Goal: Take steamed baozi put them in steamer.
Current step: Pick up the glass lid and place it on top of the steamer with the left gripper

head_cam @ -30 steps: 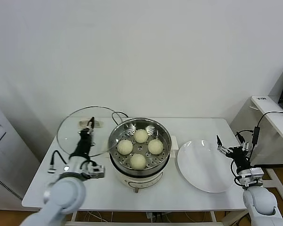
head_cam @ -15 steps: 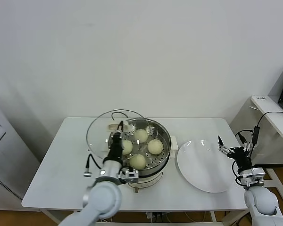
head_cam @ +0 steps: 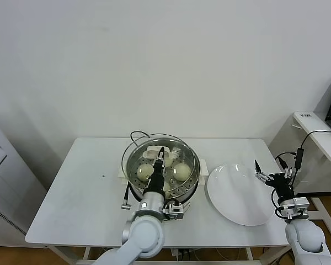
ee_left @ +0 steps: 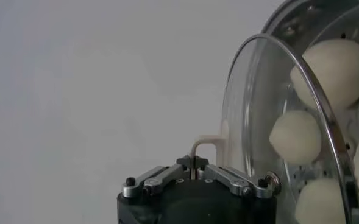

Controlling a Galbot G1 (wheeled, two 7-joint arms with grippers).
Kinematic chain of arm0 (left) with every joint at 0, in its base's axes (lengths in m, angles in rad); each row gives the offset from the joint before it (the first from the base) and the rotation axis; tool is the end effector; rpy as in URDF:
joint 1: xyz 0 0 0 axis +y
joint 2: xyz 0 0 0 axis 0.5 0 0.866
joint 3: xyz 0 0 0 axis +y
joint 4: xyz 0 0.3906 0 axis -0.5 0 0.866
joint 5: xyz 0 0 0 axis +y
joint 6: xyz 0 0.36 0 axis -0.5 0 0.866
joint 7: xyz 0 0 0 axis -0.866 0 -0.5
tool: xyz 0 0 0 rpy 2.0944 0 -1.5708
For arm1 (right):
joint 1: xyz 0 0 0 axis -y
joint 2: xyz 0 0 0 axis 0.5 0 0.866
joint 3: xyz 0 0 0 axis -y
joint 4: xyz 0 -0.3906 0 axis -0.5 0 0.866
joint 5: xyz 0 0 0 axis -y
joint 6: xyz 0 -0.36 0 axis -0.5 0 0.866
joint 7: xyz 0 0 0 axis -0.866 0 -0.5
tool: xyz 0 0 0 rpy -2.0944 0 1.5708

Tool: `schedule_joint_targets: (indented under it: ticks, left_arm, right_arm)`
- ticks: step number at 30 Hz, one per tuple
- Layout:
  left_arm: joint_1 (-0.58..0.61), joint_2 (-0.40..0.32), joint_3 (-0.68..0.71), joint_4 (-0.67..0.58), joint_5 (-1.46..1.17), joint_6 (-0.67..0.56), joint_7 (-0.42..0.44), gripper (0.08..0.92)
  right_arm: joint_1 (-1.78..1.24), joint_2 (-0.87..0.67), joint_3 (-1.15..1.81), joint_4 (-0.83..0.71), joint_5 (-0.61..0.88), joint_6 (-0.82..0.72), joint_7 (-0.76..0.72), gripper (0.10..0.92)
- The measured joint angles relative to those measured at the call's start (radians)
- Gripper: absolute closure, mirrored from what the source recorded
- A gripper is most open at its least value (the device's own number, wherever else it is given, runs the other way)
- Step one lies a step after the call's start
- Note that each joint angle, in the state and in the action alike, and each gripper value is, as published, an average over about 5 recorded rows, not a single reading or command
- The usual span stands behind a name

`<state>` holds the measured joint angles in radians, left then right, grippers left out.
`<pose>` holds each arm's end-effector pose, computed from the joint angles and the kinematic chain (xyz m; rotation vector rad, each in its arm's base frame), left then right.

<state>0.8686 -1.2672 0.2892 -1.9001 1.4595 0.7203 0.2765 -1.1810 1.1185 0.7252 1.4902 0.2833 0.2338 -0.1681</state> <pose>0.2901 -0.1541 -0.2887 0.0922 2.1069 2.1600 0.3023 -0.2480 -0.3898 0.0258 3.0458 -0.3126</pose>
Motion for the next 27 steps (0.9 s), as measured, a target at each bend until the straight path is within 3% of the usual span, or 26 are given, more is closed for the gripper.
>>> schedule_joint_targets:
  ticks: [23,27]
  left_arm:
    - [0.004,-0.043,0.019,0.074,-0.010,0.011,-0.035,0.901]
    - [0.007,-0.038,0.018,0.069,-0.042,0.015,-0.049,0.849]
  right_arm:
    - [-0.001,0.010,0.010,-0.010,-0.013,0.011,-0.010,0.203]
    - [-0.002,0.010,0.013,-0.011,-0.015,0.012,-0.012,0.203]
